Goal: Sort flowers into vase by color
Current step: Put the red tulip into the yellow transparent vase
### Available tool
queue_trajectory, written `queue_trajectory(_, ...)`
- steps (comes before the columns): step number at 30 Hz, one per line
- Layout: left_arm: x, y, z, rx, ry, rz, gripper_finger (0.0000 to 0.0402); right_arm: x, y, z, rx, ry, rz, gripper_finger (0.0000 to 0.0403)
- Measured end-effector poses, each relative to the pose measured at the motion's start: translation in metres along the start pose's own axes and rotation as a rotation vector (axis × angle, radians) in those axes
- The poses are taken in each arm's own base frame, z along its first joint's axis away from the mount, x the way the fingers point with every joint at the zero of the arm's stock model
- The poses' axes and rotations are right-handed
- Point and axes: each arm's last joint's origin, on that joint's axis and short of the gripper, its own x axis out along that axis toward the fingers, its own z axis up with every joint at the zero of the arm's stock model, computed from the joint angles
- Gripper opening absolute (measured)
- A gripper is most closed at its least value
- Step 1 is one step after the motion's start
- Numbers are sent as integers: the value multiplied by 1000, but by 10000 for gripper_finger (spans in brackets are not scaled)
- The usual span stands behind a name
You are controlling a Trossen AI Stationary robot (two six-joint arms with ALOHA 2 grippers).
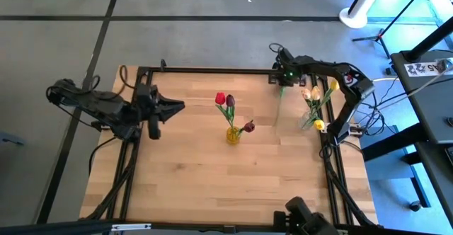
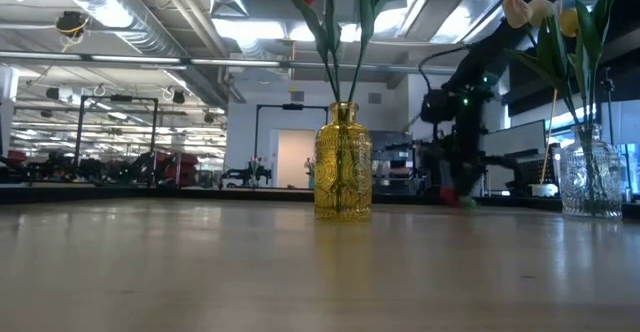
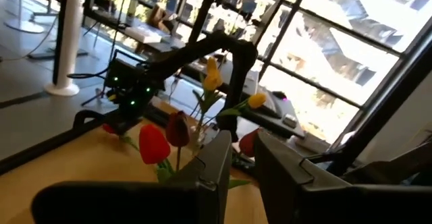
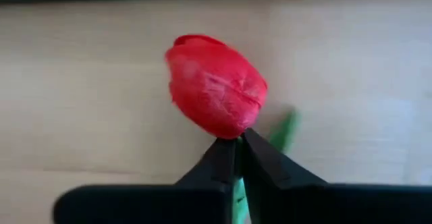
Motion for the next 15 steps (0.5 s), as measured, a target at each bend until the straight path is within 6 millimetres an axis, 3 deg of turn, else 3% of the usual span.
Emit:
queue_trajectory(3, -8, 4, 6, 8, -14, -21, 62, -18, 12, 1, -1, -78, 79, 12)
queue_trajectory(6, -15, 5, 10, 46, -18, -53, 62, -51, 27, 4, -43, -202, 150, 6)
queue_trajectory(11, -20, 5, 11, 83, -19, -80, 62, -141, 50, 9, -90, -486, 354, 5)
queue_trajectory(15, -22, 2, 8, 116, 3, -99, 62, -222, 59, -14, -194, -716, 513, 3)
